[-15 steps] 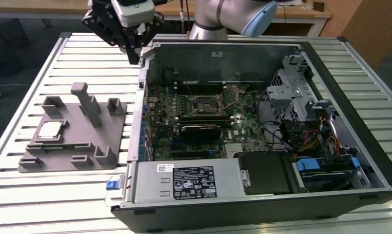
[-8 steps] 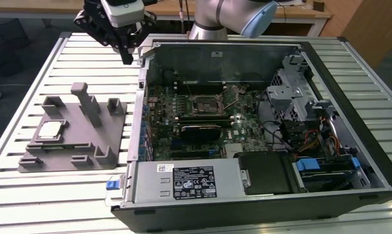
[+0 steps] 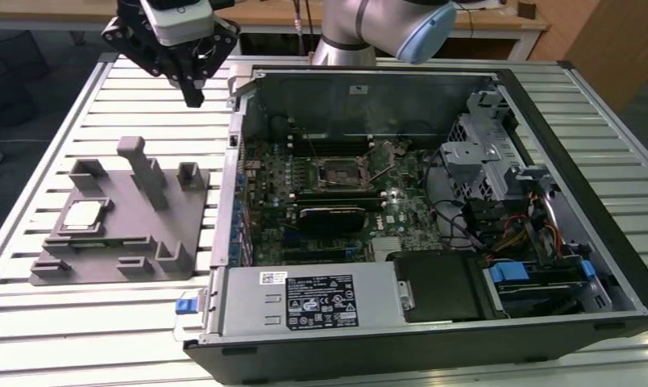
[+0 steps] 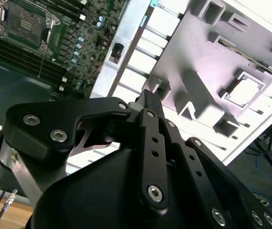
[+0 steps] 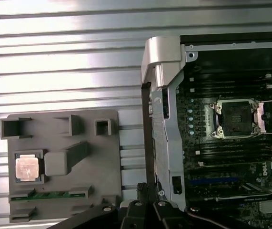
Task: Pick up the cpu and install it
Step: 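Reach for the cpu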
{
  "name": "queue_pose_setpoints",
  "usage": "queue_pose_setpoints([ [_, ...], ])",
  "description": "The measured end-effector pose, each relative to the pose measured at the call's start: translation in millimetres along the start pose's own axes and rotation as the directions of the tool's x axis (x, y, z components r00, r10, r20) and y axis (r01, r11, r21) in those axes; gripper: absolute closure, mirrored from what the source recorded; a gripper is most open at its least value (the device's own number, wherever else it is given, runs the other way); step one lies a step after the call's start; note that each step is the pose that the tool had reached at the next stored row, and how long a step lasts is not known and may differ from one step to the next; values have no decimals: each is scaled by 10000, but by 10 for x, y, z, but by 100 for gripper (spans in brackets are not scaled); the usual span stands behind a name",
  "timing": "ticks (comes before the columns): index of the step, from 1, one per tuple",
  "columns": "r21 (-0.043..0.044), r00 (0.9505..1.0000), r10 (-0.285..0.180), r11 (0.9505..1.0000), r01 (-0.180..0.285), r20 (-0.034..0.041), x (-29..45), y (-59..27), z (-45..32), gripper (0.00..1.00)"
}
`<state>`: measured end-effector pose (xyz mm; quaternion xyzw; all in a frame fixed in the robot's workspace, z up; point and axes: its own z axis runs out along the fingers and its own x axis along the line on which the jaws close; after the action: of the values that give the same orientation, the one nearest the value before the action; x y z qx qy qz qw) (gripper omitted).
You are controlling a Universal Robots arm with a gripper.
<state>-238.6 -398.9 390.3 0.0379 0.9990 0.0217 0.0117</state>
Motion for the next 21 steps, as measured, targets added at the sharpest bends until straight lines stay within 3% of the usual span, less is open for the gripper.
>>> queue_pose_setpoints([
  [21,8,10000,5,10000,-5,-96,315,-24,11,89],
])
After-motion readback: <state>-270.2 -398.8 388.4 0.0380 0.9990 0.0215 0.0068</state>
